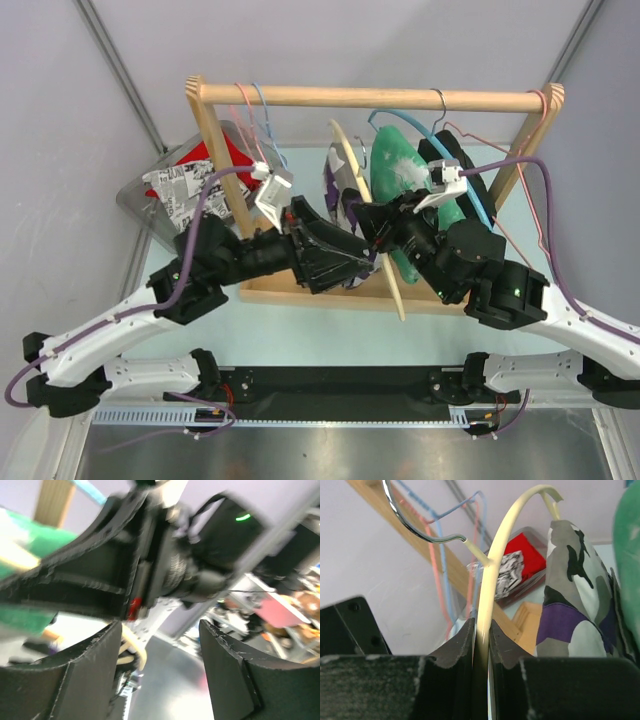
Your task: Remove the trousers from the hanger
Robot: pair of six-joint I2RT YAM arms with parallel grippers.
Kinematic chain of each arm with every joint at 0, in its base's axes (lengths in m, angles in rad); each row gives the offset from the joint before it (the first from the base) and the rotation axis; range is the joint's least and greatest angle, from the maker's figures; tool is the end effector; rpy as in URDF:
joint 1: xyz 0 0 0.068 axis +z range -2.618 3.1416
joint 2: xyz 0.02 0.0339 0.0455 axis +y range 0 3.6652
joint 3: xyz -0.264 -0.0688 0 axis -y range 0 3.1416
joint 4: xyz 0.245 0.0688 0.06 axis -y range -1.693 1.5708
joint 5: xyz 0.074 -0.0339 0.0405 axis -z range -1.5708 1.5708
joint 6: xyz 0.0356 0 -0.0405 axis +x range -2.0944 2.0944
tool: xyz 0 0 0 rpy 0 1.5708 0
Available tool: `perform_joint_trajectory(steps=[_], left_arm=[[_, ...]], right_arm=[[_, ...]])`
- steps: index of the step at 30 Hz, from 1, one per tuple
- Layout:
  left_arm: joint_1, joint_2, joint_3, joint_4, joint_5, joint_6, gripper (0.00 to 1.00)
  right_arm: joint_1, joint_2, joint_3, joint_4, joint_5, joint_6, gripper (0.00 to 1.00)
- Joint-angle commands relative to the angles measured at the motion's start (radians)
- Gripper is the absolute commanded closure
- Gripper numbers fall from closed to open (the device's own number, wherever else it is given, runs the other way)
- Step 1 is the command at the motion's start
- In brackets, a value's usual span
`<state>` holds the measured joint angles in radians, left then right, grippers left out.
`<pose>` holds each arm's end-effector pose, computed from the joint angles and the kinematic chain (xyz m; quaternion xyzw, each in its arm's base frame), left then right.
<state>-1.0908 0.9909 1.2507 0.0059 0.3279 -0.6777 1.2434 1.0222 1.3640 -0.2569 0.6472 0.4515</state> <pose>0.0825 -0.1833 0.4835 0.2498 0.5597 -0.6691 0.4202 0.0831 0.1778 0.4861 -0.0313 0.6821 0.3810 0.6234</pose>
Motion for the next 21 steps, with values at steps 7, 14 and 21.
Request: perform_joint_trajectory(steps=[7,14,21], left_arm=[[-0.207,-0.070,-0.082,-0.029,-0.633,0.299,0.30],[-0.325,-0.081,-0.149,0.063,-0.949,0.415,0.24],[-0.362,-0.052,-0.140,0.065,-1.024,0.533,0.18]], right_arm=[[-0.001,-0.033,0.087,0.288,0.143,0.079,1.00],[-0.002,0.030,0.158,0.329,0.181,0.090,1.00],[0.002,0.064,0.202,0.347,0.213,0.127,1.00]])
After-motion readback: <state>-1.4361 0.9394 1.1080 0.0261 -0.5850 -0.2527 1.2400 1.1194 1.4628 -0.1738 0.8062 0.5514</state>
